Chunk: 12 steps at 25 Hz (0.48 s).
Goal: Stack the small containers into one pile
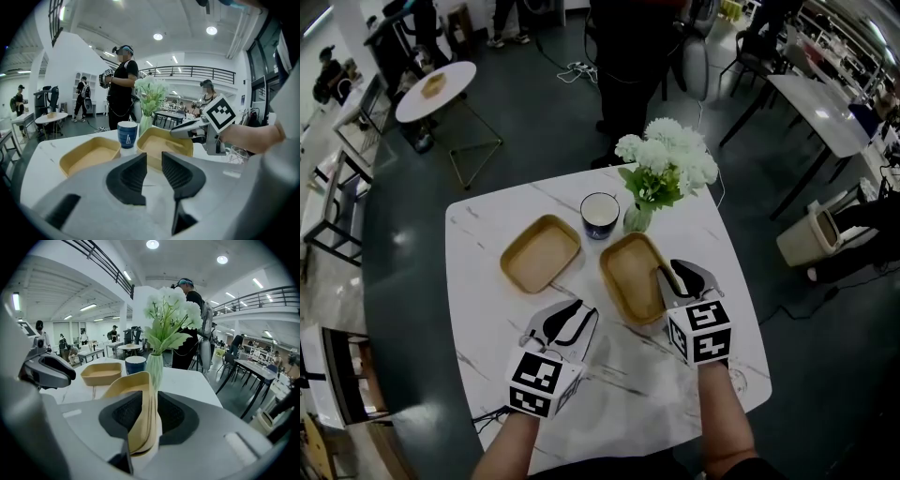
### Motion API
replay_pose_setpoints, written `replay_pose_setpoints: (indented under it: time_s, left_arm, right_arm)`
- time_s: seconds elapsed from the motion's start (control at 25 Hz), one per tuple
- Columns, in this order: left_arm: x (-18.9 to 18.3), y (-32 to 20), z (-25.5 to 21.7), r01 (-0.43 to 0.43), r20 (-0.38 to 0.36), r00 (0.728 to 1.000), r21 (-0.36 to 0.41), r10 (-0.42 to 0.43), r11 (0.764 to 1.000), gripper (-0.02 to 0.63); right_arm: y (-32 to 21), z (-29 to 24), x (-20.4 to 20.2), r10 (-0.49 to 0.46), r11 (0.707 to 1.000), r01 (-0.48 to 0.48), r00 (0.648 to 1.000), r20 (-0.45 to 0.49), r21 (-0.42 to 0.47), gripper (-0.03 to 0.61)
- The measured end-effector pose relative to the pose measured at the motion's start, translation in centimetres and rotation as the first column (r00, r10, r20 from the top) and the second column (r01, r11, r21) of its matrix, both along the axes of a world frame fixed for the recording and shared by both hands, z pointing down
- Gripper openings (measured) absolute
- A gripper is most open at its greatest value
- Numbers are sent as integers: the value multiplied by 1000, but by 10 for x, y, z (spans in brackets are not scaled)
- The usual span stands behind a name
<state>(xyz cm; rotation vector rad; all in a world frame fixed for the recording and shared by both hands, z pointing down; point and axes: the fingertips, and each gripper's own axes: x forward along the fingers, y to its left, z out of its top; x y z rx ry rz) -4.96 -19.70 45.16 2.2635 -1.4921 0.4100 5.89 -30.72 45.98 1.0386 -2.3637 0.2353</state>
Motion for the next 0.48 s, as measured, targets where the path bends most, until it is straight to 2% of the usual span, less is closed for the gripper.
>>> replay_pose_setpoints:
  time_s: [0.08, 0.24, 0.48]
  left_arm:
    - [-2, 0, 0, 6, 2, 1000, 1, -6, 1000, 106]
    - [-7, 0, -3, 26, 10, 1000, 10, -26, 1000, 106]
    - [-24, -1, -7, 60, 61, 996, 37, -63, 997, 114]
  right_arm:
    - [-1, -3, 0, 11, 1000, -11, 1000, 12, 13, 106]
    - [-1, -18, 2, 31, 997, -32, 999, 24, 67, 106]
    - [9, -34, -14, -7, 996, 0, 997, 79, 92, 95]
